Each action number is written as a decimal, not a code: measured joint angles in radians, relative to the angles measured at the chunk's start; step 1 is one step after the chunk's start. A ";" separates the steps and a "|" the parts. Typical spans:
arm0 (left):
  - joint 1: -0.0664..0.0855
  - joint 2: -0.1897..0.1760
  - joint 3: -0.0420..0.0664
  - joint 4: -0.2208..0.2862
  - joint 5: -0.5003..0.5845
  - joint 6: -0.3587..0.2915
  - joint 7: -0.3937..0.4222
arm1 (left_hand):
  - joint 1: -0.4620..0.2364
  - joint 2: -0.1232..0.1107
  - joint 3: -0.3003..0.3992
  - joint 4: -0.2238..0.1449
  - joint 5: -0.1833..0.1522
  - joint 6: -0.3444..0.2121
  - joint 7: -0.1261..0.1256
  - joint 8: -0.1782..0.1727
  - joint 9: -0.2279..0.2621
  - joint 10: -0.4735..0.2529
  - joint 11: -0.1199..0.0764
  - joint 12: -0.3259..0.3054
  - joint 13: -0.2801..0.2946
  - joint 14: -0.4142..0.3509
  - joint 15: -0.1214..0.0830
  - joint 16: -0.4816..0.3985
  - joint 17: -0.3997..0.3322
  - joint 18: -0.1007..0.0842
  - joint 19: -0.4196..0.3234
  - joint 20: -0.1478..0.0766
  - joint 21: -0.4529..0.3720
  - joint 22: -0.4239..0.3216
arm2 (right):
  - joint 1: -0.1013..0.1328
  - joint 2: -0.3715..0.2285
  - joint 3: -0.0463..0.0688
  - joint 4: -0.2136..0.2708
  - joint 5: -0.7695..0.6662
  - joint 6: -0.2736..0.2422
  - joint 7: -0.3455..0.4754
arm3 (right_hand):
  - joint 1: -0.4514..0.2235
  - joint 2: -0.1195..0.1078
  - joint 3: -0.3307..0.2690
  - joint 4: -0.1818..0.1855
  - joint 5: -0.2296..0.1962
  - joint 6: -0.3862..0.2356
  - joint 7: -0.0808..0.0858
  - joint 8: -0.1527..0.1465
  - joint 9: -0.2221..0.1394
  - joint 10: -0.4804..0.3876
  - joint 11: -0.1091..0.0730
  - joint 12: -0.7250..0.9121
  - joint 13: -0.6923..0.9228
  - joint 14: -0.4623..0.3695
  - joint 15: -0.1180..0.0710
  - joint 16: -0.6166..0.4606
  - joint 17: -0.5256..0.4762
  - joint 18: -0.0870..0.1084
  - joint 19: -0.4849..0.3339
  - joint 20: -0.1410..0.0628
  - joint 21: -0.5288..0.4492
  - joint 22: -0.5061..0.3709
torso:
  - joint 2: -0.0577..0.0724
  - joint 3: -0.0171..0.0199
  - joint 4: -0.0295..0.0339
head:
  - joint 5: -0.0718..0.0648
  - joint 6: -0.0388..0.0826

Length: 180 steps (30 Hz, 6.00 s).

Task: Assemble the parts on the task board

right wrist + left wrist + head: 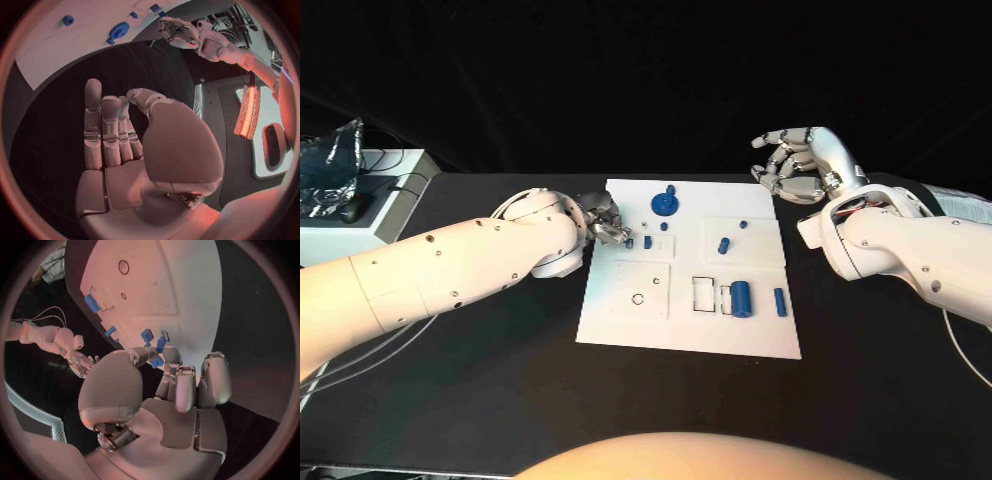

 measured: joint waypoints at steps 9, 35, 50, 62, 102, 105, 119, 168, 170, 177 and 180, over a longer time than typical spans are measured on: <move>-0.006 0.011 -0.008 -0.001 -0.036 -0.028 0.017 | -0.005 -0.005 0.000 0.000 0.000 0.003 -0.003 0.000 0.001 0.001 0.000 0.000 0.000 0.002 -0.002 0.000 0.000 0.000 0.000 0.000 0.000 0.001 | -0.001 -0.002 0.000 0.001 0.000 0.000 0.000 | 0.000 0.000 0.000 0.000 0.000 0.000 0.000 0.000 0.000 0.000 0.000 0.000 0.000 0.000 0.000 0.000 0.000 0.000 0.000 0.000 0.000 0.000 | 0.001 0.0006 -0.0004 | -0.002 -0.003; -0.006 0.023 -0.023 -0.024 -0.067 -0.015 0.021 | -0.007 -0.014 0.003 0.003 0.000 0.003 -0.003 0.000 0.028 0.001 0.000 -0.004 -0.003 0.002 -0.002 0.000 0.000 0.000 0.000 0.000 0.000 0.001 | -0.002 -0.003 0.000 0.001 0.000 0.000 0.001 | 0.000 0.000 0.000 0.000 0.000 0.000 0.000 0.000 0.001 0.000 0.000 0.004 -0.001 0.000 0.000 -0.004 0.002 0.000 0.000 0.000 0.000 0.000 | 0.000 0.0007 0.0004 | -0.001 -0.008; -0.005 0.022 -0.023 -0.028 -0.070 0.007 0.019 | -0.008 -0.015 0.003 0.003 -0.001 0.005 -0.005 -0.003 0.027 0.002 0.001 -0.004 -0.006 0.002 -0.002 0.000 0.000 0.000 0.000 0.000 0.000 0.001 | -0.002 -0.004 0.000 0.002 0.001 0.000 0.001 | 0.000 0.000 0.000 0.000 0.000 0.002 0.002 0.000 0.000 0.002 0.002 0.004 -0.003 0.000 0.000 -0.004 0.005 0.000 0.000 0.000 0.000 0.000 | 0.000 0.0015 -0.0006 | -0.001 -0.013; -0.002 0.021 -0.022 -0.028 -0.073 0.021 0.019 | -0.008 -0.015 0.003 0.003 -0.001 0.005 -0.005 -0.004 0.027 0.006 -0.003 -0.004 -0.006 0.002 -0.002 0.000 0.000 0.000 0.000 0.000 0.000 0.001 | -0.002 -0.004 0.000 0.003 0.001 0.000 0.001 | 0.000 0.000 0.000 0.000 0.000 0.002 0.002 0.000 0.000 0.002 0.002 0.004 -0.002 0.000 0.000 -0.004 0.004 0.000 0.000 0.000 0.000 0.000 | 0.000 0.0015 -0.0004 | -0.003 -0.016; -0.003 0.042 -0.026 -0.054 -0.038 0.025 0.006 | -0.133 -0.061 -0.003 0.028 -0.011 0.032 -0.022 -0.041 0.010 0.030 -0.012 -0.009 0.010 -0.001 -0.013 -0.003 0.000 0.000 0.005 -0.005 -0.009 -0.013 | -0.002 -0.007 0.000 0.006 0.001 0.000 0.000 | -0.005 0.005 0.003 0.003 0.004 0.001 0.001 0.000 0.001 0.000 0.000 0.004 -0.004 0.000 0.000 -0.008 0.007 0.000 0.000 0.000 -0.004 0.000 | 0.000 0.0012 0.0005 | -0.010 -0.015; -0.003 0.043 -0.026 -0.054 -0.037 0.024 0.006 | -0.133 -0.061 -0.014 0.038 -0.011 0.033 -0.023 -0.041 0.011 0.030 -0.012 -0.009 0.010 -0.001 -0.013 -0.003 0.000 0.000 0.005 -0.005 -0.009 -0.014 | -0.002 -0.007 0.000 0.006 0.001 0.000 0.000 | -0.005 0.005 0.003 0.003 0.004 0.001 0.001 0.000 0.001 0.000 0.000 0.004 -0.004 0.000 0.000 -0.008 0.007 0.000 0.000 0.000 -0.004 0.000 | 0.000 0.0012 0.0005 | -0.011 -0.015; -0.004 0.045 -0.026 -0.058 -0.037 0.024 0.001 | -0.133 -0.061 -0.111 0.105 -0.011 0.034 -0.023 -0.053 0.006 0.025 -0.008 -0.015 0.010 -0.001 -0.013 -0.003 0.000 0.000 0.005 -0.005 -0.013 -0.017 | -0.002 -0.007 0.000 0.005 0.001 0.000 0.000 | -0.005 0.005 0.003 0.003 0.004 0.000 0.000 0.000 0.001 0.000 0.000 0.004 -0.004 0.000 0.000 -0.008 0.007 0.000 0.000 0.000 -0.004 0.000 | 0.000 0.0012 0.0005 | -0.011 -0.013; -0.005 0.015 -0.022 -0.019 -0.052 0.019 -0.005 | -0.034 -0.053 -0.339 0.109 -0.008 -0.092 0.027 -0.074 -0.001 -0.038 0.020 -0.035 -0.024 0.001 0.007 -0.016 0.000 0.000 -0.005 0.005 -0.036 -0.038 | -0.002 -0.008 0.000 0.002 0.002 0.002 0.000 | -0.005 0.005 0.003 0.003 0.008 -0.002 -0.002 0.000 0.002 0.002 0.002 0.008 -0.006 0.003 0.004 -0.012 0.011 0.000 0.007 0.000 -0.004 -0.001 | 0.000 0.0012 0.0005 | -0.015 -0.013; -0.005 0.013 -0.022 -0.017 -0.051 0.019 -0.003 | -0.019 -0.052 -0.341 0.110 -0.008 -0.107 0.027 -0.074 -0.001 -0.039 0.024 -0.035 -0.024 0.001 0.007 -0.016 0.000 0.000 -0.006 0.005 -0.036 -0.038 | -0.002 -0.008 0.000 0.002 0.002 0.002 0.000 | -0.005 0.005 0.003 0.003 0.008 -0.002 -0.002 0.000 0.002 0.002 0.002 0.008 -0.006 0.004 0.004 -0.012 0.011 0.000 0.007 0.000 -0.004 -0.001 | 0.000 0.0011 0.0003 | -0.014 -0.014; -0.005 0.004 -0.022 -0.009 -0.051 0.020 0.002 | 0.007 -0.055 -0.350 0.109 -0.008 -0.131 0.031 -0.073 -0.005 -0.039 0.024 -0.031 -0.024 -0.003 0.010 -0.016 0.000 0.000 -0.008 0.008 -0.036 -0.038 | -0.002 -0.009 0.000 0.003 0.002 0.002 0.000 | -0.005 0.005 0.005 0.001 0.008 -0.002 -0.002 0.000 0.002 0.002 0.002 0.008 -0.006 0.003 0.004 -0.012 0.011 0.000 0.007 0.000 -0.004 -0.001 | 0.000 0.0014 0.0004 | -0.015 -0.013; -0.005 0.002 -0.022 -0.006 -0.051 0.022 0.003 | 0.009 -0.058 -0.355 0.109 -0.008 -0.139 0.031 -0.069 -0.005 -0.042 0.028 -0.031 -0.026 -0.003 0.010 -0.016 0.000 0.000 -0.008 0.008 -0.036 -0.039 | -0.003 -0.010 0.000 0.003 0.002 0.002 0.000 | -0.005 0.005 0.006 0.000 0.008 -0.002 -0.002 0.000 0.002 -0.001 -0.001 0.008 -0.006 0.003 0.004 -0.012 0.011 0.000 0.007 0.000 -0.004 -0.001 | 0.000 0.0014 0.0003 | -0.016 -0.013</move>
